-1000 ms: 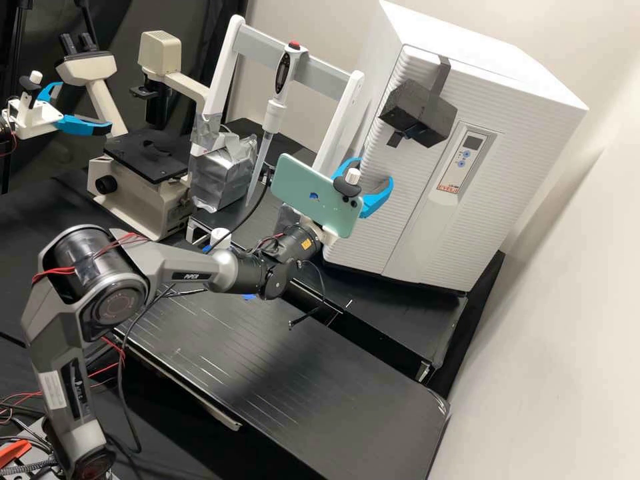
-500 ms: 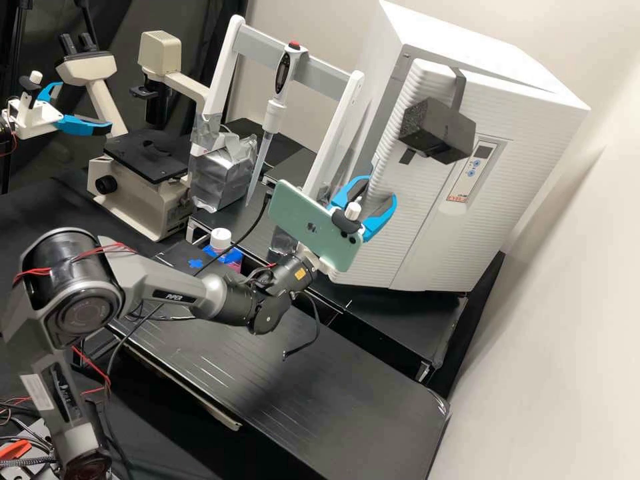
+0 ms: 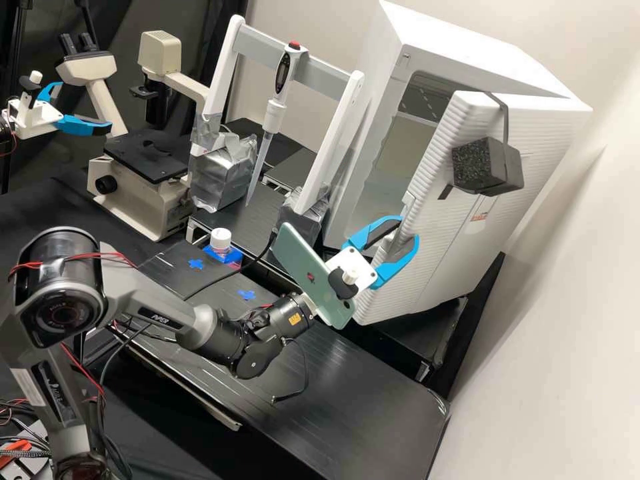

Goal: Open the door

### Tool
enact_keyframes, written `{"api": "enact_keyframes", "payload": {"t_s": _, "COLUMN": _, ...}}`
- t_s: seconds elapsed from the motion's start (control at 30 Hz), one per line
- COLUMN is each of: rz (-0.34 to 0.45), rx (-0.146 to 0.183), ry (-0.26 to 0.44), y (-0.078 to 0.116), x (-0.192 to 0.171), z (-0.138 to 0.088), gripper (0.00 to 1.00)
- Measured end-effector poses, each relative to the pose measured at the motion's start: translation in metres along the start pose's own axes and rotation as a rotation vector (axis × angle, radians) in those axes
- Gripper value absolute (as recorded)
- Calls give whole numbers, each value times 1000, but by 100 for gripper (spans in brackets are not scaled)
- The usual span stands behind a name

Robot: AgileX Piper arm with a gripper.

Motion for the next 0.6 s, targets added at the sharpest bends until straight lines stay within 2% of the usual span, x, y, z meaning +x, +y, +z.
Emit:
{"api": "enact_keyframes", "payload": {"t_s": 0.2, "rz": 52, "rx": -7, "ry": -23, "y": 11, "x": -10, "z": 13, "gripper": 0}}
{"api": "enact_keyframes", "payload": {"t_s": 0.3, "rz": 68, "rx": -6, "ry": -59, "y": 14, "x": -21, "z": 21, "gripper": 0}}
{"api": "enact_keyframes", "payload": {"t_s": 0.6, "rz": 33, "rx": -15, "ry": -158, "y": 9, "x": -53, "z": 37, "gripper": 0}}
